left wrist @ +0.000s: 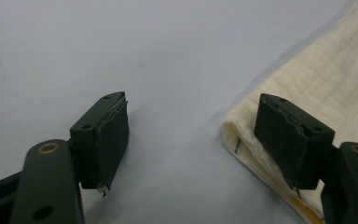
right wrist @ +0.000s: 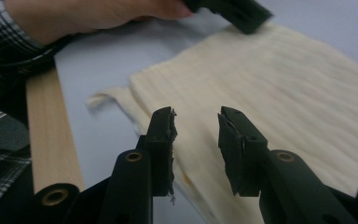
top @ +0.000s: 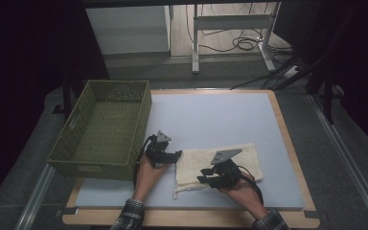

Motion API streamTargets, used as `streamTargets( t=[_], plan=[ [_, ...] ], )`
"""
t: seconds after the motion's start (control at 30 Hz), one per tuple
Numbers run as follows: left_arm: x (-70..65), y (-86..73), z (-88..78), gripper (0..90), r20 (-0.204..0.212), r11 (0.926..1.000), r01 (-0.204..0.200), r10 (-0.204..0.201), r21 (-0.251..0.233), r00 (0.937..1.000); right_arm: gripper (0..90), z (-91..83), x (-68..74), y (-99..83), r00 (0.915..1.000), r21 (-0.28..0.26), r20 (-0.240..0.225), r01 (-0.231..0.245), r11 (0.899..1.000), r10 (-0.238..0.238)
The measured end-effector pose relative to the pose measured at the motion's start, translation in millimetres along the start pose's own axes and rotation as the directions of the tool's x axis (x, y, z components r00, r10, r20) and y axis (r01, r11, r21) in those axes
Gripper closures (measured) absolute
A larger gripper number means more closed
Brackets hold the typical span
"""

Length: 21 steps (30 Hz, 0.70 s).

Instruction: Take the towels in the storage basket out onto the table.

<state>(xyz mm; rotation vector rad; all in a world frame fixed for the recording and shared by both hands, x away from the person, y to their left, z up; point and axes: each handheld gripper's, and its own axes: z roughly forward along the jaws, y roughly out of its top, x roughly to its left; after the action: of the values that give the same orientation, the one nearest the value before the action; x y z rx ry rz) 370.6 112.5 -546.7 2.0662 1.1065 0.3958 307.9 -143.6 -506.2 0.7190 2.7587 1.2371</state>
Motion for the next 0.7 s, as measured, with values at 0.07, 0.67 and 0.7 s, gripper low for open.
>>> streamTargets(
  t=[0.07,0.67,0.7],
  plan=[
    [0.2,0.0,0.1,25.3,0.007,1.0,0.0,0.0,-0.001,1.0,65.4,8.5,6.1,5.1,0.9997,0.005,-0.018,0.016,1.0,-0.016],
    [4.6,-2.5,-6.0,12.1,0.049,0.9978,0.037,-0.034,-0.055,0.9982,88.0,42.5,37.5,26.5,0.9915,0.018,-0.034,0.126,0.992,-0.125],
    [3.9,-2.5,-6.0,12.3,0.045,0.9978,0.034,-0.032,-0.056,0.9985,88.0,39.5,39.3,27.4,0.9909,0.012,-0.04,0.129,0.992,-0.128]
  ],
)
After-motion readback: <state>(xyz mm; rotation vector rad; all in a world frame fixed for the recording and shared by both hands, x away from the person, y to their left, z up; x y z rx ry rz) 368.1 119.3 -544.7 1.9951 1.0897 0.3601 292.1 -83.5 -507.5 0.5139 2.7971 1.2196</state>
